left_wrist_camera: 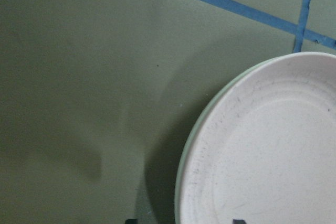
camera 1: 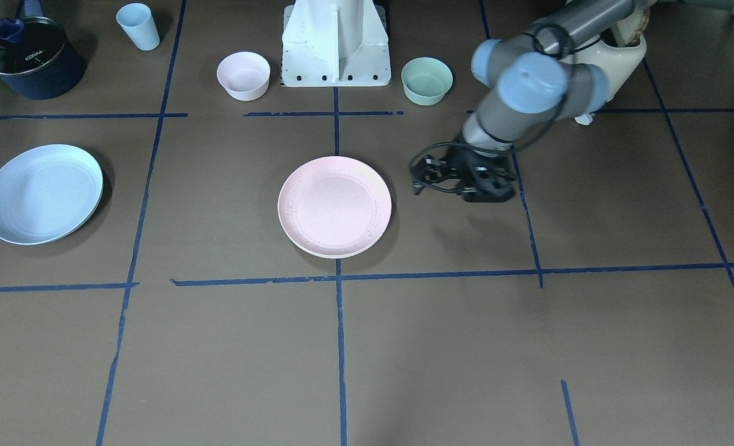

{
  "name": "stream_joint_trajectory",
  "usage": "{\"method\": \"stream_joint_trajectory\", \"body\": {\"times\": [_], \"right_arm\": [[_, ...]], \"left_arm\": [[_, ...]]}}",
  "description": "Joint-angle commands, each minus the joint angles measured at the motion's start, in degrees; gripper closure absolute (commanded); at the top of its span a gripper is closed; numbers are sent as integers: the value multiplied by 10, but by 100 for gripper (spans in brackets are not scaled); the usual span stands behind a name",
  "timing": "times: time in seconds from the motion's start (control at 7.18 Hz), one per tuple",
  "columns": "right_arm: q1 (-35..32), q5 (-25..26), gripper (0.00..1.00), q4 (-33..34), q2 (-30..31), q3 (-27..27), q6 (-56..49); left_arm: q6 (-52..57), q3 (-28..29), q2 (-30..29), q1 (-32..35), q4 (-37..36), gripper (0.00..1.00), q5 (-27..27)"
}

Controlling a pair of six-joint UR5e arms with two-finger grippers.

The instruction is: Stack three plates with pink and blue

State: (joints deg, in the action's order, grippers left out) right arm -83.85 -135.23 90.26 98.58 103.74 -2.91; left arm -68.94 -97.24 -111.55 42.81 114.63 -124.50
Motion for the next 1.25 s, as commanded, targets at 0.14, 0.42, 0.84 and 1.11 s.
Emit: {"method": "stream_joint_trajectory", "body": {"times": [0.14,0.42,0.84,1.11], "right_arm": [[0,0,0,-6,0,0,-1],[0,0,0,-6,0,1,-1],[0,0,0,-6,-1,1,1],[17,-23,0,-19,1,-1,75]], "left_arm": [[389,-173,210,165,-198,0,-40],[638,-212,274,304,-330,0,-40],[852,-41,295,495,-346,0,-162],[826,-41,307,501,-342,0,-162]]}}
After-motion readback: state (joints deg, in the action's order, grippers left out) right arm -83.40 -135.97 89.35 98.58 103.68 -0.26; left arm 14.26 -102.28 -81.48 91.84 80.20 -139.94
